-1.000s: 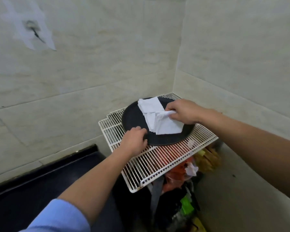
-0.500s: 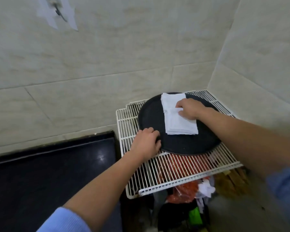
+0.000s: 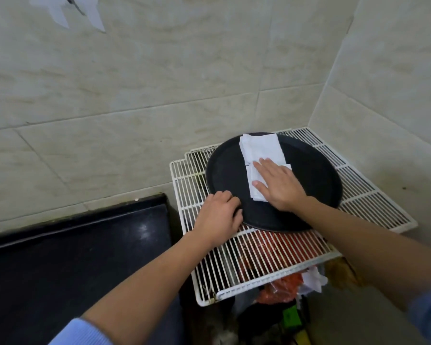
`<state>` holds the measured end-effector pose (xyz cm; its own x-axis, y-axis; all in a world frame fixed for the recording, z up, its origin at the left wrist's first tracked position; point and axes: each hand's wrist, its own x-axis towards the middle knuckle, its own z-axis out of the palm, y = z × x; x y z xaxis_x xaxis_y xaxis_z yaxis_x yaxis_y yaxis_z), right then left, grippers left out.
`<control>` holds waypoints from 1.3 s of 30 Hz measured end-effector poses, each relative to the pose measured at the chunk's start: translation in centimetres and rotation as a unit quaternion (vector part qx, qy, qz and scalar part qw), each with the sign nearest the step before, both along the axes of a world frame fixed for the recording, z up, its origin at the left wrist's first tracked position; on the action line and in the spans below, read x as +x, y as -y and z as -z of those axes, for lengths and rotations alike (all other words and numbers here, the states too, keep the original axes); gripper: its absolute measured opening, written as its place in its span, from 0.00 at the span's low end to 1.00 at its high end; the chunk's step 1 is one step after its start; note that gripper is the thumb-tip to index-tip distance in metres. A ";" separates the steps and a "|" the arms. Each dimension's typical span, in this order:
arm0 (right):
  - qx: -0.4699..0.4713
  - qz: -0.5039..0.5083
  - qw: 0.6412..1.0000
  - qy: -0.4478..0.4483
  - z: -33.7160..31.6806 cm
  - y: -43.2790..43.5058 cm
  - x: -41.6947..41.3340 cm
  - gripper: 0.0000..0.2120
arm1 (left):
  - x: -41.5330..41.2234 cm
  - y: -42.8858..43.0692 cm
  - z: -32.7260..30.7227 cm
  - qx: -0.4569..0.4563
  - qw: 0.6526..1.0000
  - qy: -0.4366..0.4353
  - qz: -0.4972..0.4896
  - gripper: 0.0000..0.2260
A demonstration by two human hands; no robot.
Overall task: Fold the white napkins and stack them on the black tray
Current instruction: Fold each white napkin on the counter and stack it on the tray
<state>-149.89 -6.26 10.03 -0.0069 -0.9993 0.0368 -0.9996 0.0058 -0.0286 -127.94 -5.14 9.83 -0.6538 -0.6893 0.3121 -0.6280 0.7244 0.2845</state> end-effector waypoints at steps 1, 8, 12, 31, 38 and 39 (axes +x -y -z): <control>0.003 0.001 1.000 0.000 0.1 0.0 -0.1 0.30 | 0.1 0.0 0.0 0.000 1.000 -0.002 0.004 0.11; -0.040 -0.005 0.999 0.025 -2.9 -0.5 0.6 0.29 | 2.6 -0.5 -1.5 -0.032 0.999 -0.032 -0.016 0.09; -0.099 -0.084 0.989 0.067 -6.0 -0.4 4.6 0.25 | 7.5 -2.0 -2.6 -0.031 0.994 -0.014 -0.102 0.08; -0.012 -0.528 0.841 0.114 -3.7 -16.5 50.1 0.17 | 45.4 -34.7 -0.6 0.106 0.784 0.086 -0.606 0.07; 0.016 -0.587 0.803 0.100 -2.7 -25.9 69.7 0.16 | 60.3 -47.5 -1.4 0.119 0.725 0.092 -0.673 0.13; 0.022 -0.597 0.796 0.097 -2.6 -27.4 72.2 0.16 | 62.4 -49.4 -1.5 0.125 0.713 0.095 -0.684 0.13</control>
<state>-77.71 21.15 12.62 0.9473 -0.2986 0.1163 -0.2705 -0.9397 -0.2095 -65.52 44.23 11.33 0.6687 -0.7408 0.0635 -0.7424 -0.6604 0.1129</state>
